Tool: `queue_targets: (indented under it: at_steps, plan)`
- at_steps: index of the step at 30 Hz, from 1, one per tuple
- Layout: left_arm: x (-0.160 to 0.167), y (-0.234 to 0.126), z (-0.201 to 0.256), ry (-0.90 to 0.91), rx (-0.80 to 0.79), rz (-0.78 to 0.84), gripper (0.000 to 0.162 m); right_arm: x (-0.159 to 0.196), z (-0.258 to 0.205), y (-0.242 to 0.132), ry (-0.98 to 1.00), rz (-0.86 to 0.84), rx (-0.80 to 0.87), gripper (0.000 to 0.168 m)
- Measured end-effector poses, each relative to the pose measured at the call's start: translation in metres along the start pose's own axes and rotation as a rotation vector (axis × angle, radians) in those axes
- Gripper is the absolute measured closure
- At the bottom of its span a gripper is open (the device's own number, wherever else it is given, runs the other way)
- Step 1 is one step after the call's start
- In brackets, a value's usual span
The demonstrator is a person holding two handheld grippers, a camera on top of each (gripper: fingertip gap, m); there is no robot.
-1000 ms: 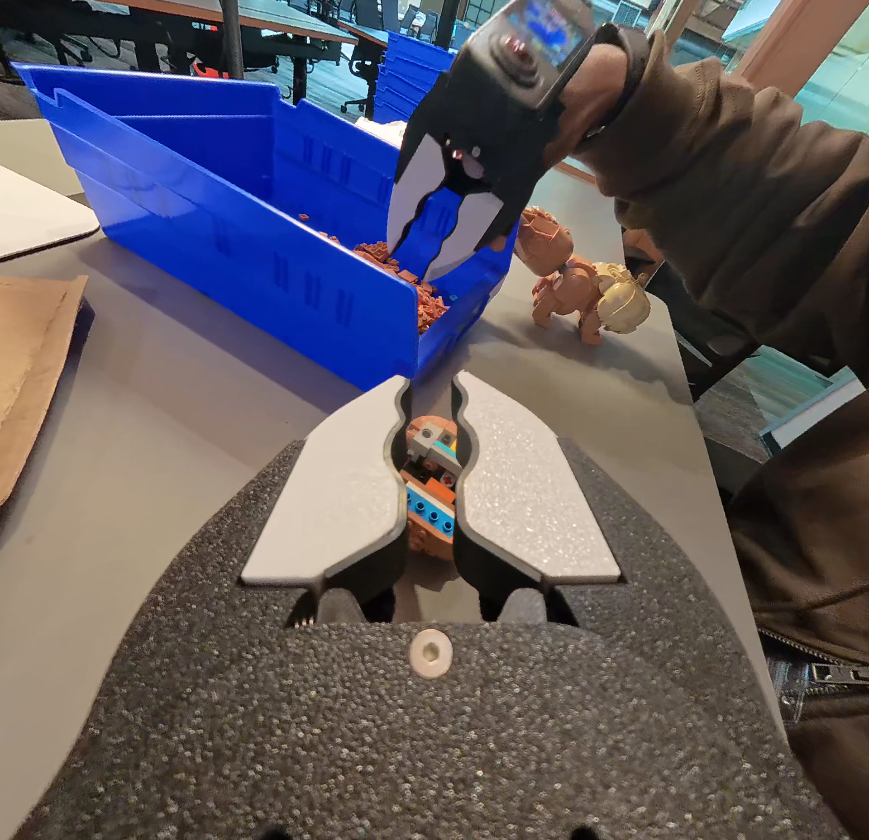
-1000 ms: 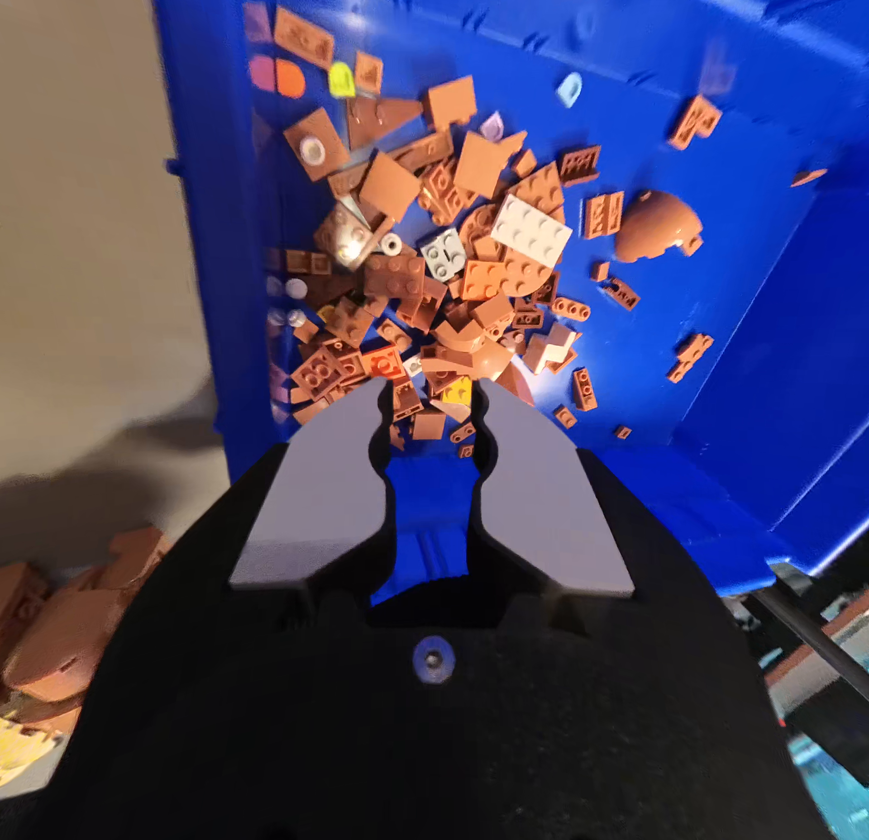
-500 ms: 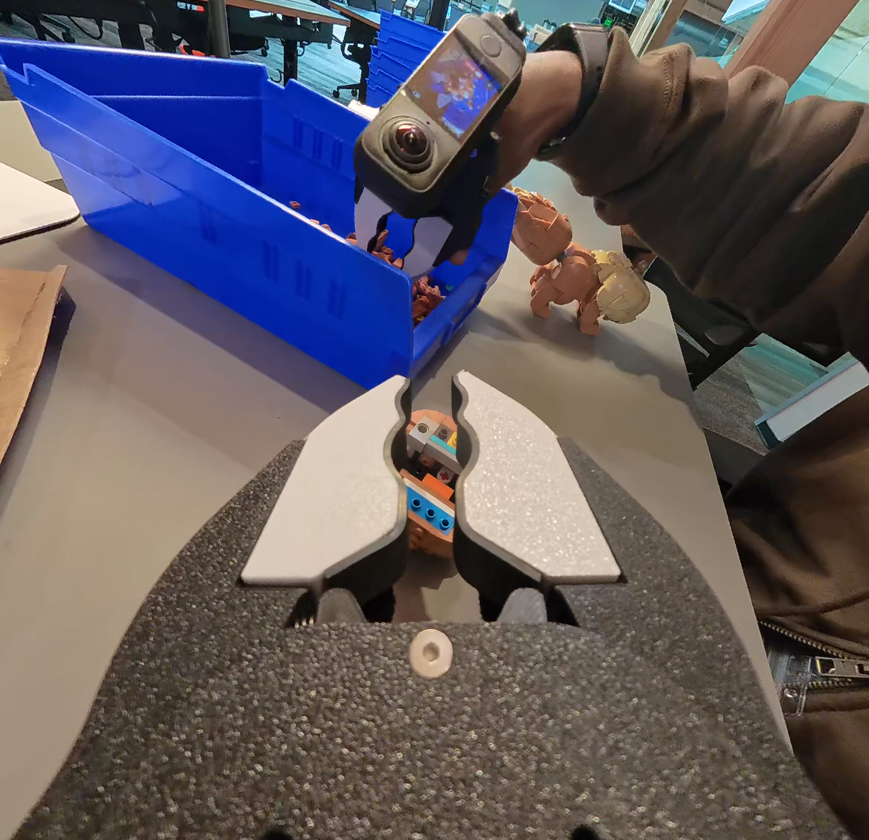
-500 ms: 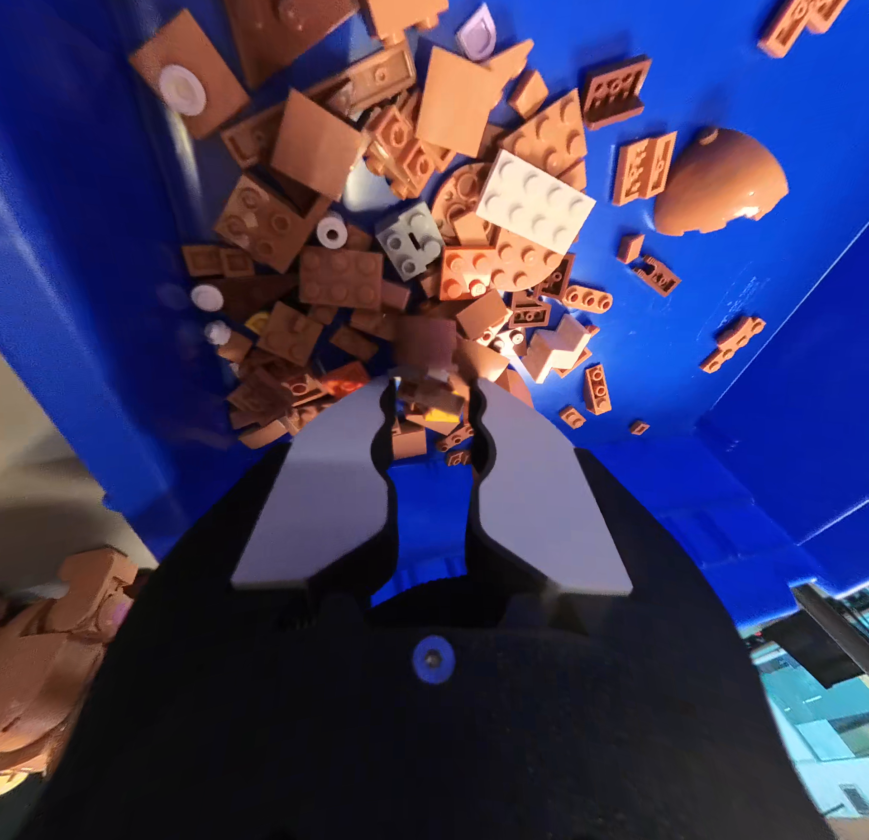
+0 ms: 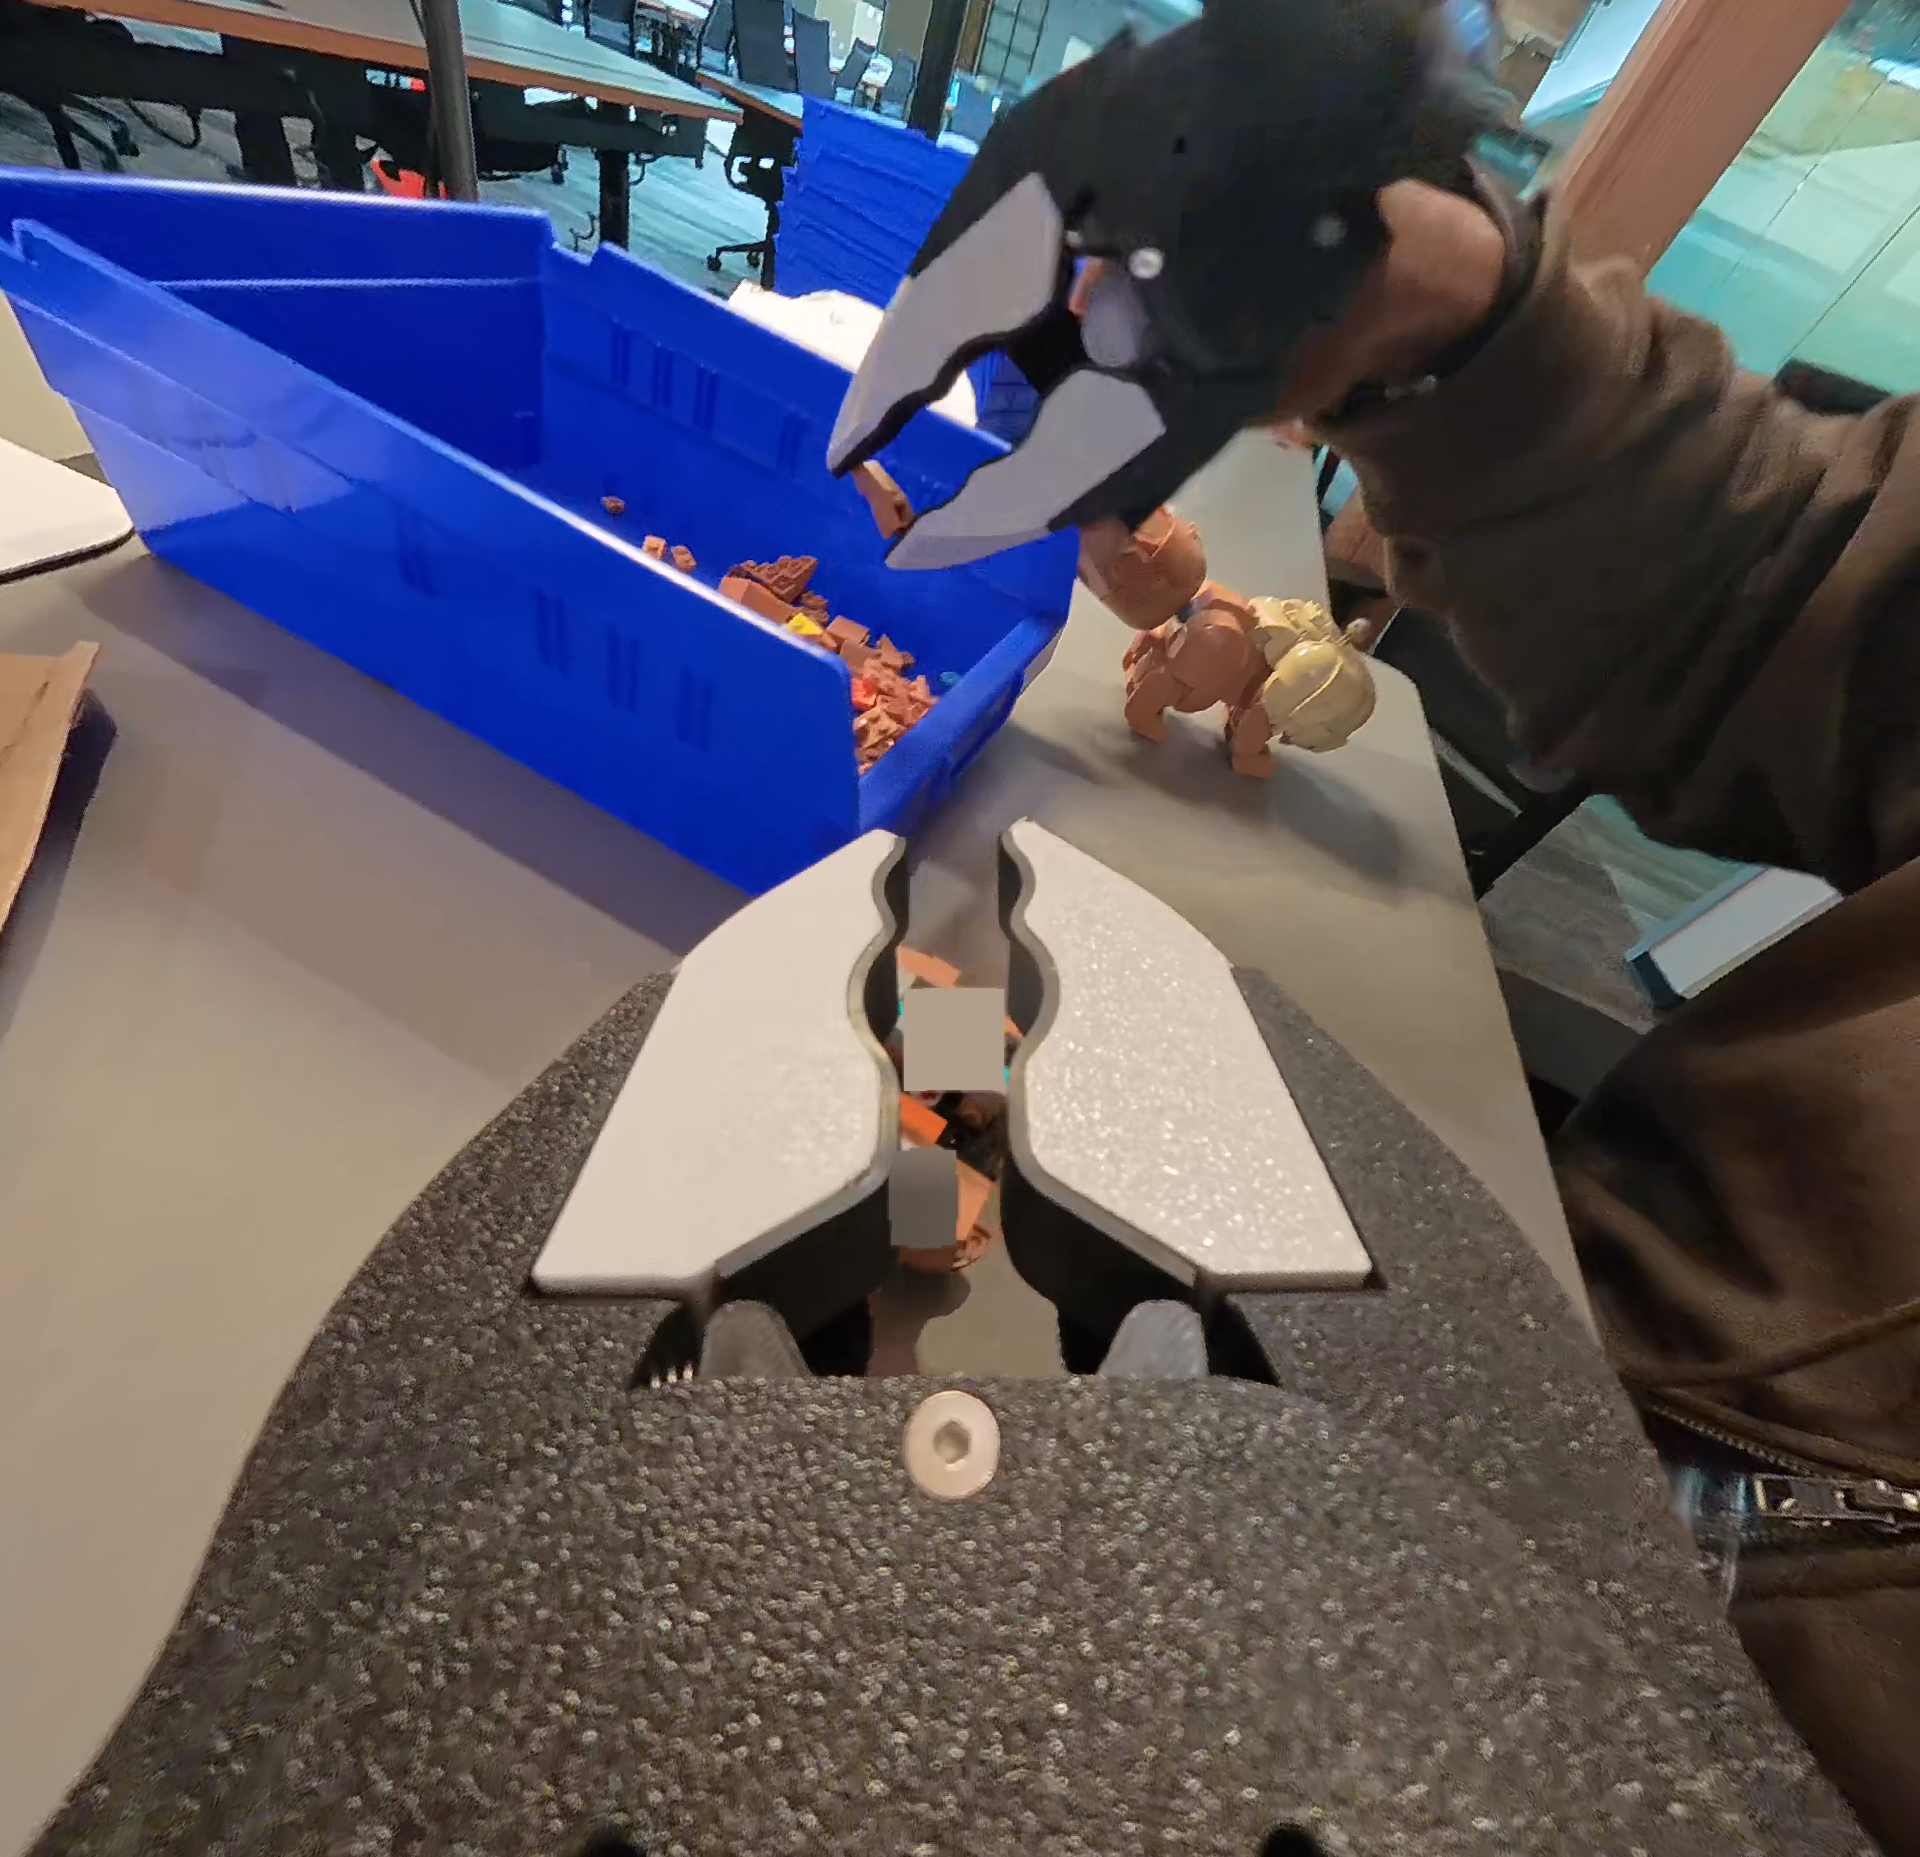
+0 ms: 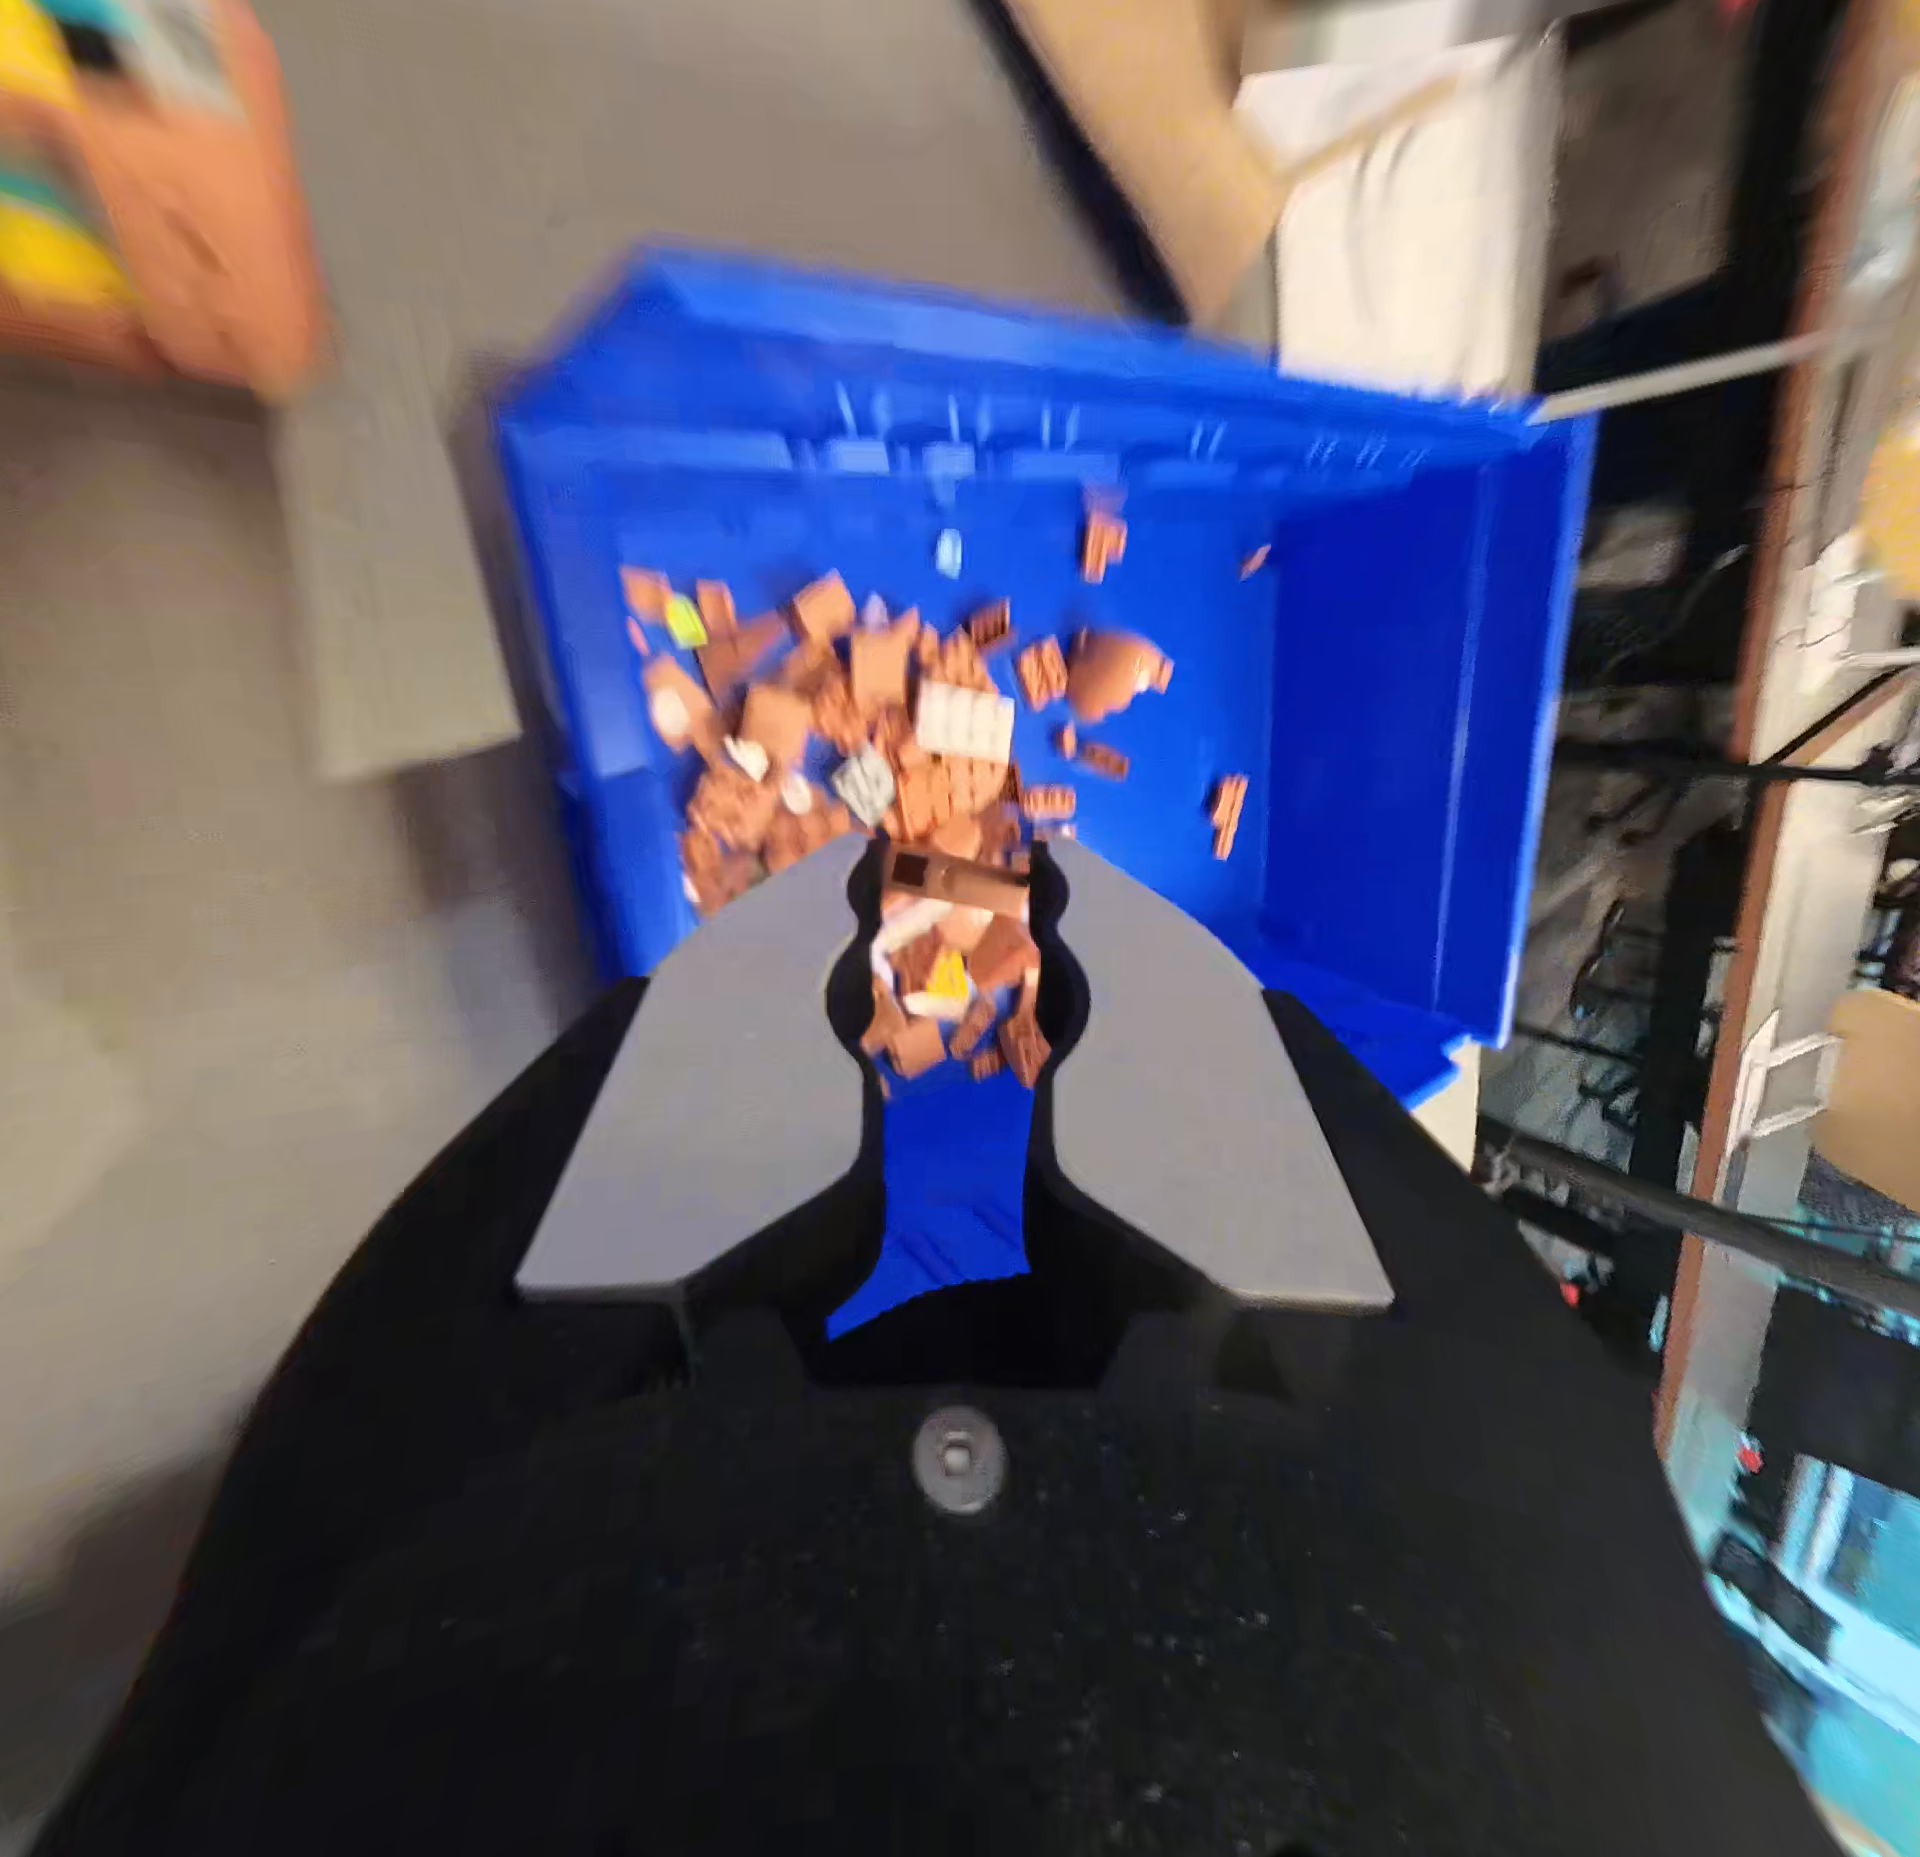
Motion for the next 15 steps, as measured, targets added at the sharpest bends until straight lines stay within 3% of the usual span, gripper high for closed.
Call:
queue_targets:
  at_steps: [3,6,10,15]
  plan:
    - [-0.006,0.001,0.008,-0.007,0.028,0.042,0.146,-0.032,-0.03,-0.025,0.033,0.201,0.119,0.142]
    - [-0.01,0.001,0.015,0.0,0.018,0.068,0.145,-0.059,-0.064,-0.026,0.032,0.299,0.226,0.142]
    - [-0.006,0.006,0.017,0.075,-0.091,0.003,0.141,-0.083,-0.097,-0.005,0.0,0.289,0.301,0.142]
    - [0.005,0.014,0.018,0.13,-0.181,-0.135,0.139,-0.098,-0.104,0.004,-0.009,0.248,0.34,0.142]
Point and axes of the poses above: each gripper's, where its closed fingertips meet, y out along the fingers, x out of its underside, z = x × y across the jaws, the point moved 8 cm from there along -y, back along the fingers
